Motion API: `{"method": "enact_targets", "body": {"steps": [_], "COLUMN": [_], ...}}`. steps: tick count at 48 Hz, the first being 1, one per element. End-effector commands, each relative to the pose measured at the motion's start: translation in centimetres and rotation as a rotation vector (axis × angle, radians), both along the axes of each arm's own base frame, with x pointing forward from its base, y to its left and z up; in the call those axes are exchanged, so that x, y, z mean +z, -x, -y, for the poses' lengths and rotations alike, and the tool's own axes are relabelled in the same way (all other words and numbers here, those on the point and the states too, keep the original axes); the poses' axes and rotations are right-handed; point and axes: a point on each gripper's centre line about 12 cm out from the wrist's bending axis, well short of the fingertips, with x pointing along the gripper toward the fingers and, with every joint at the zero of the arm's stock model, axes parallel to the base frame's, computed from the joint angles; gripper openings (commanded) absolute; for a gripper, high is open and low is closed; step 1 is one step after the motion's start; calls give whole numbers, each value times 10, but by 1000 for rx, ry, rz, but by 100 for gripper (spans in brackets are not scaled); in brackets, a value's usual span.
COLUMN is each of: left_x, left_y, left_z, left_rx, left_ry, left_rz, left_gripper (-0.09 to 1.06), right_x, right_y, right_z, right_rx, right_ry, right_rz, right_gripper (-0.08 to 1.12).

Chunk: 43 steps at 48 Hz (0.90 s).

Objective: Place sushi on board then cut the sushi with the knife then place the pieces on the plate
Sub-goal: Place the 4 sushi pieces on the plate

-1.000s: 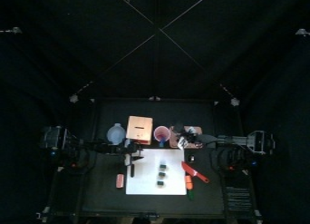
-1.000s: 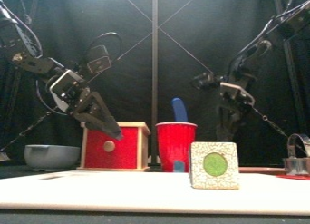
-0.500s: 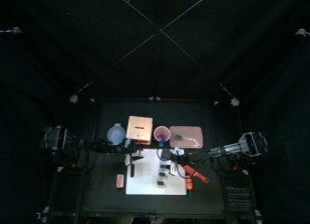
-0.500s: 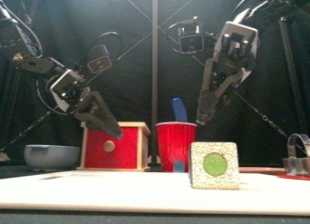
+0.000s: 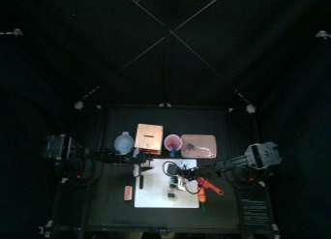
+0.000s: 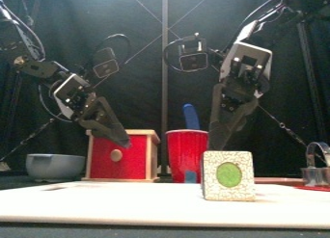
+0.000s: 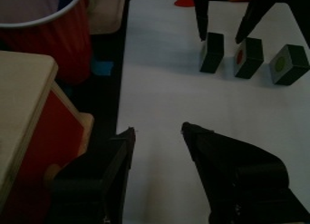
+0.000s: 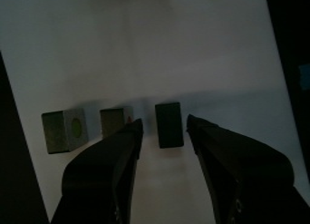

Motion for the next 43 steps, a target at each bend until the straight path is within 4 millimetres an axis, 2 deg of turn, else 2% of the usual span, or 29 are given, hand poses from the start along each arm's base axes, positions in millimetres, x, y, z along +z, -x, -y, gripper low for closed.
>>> {"method": "enact_targets", "body": {"steps": [1, 13, 21, 27, 33, 43], "left_x": [6, 5, 4, 3, 2, 3], "left_y": [-4, -4, -4, -4, -4, -5], "left_z": [0, 0, -1, -1, -1, -1], "left_rx": [4, 5, 7, 7, 7, 6], "left_ry": [2, 3, 3, 3, 3, 2], "left_rz": [22, 20, 16, 13, 11, 14], "left_gripper": [83, 83, 83, 83, 83, 83], "right_x": [10, -7, -6, 2, 15, 38], "right_y": [-6, -9, -10, -5, 9, 51], "right_z": [0, 1, 2, 7, 19, 60], "right_rx": [0, 3, 1, -22, -59, -197], "right_ry": [-3, 9, 10, 1, 7, 27], "right_rz": [32, -8, -5, 5, -6, -56], "right_gripper": [80, 77, 65, 59, 59, 59]}}
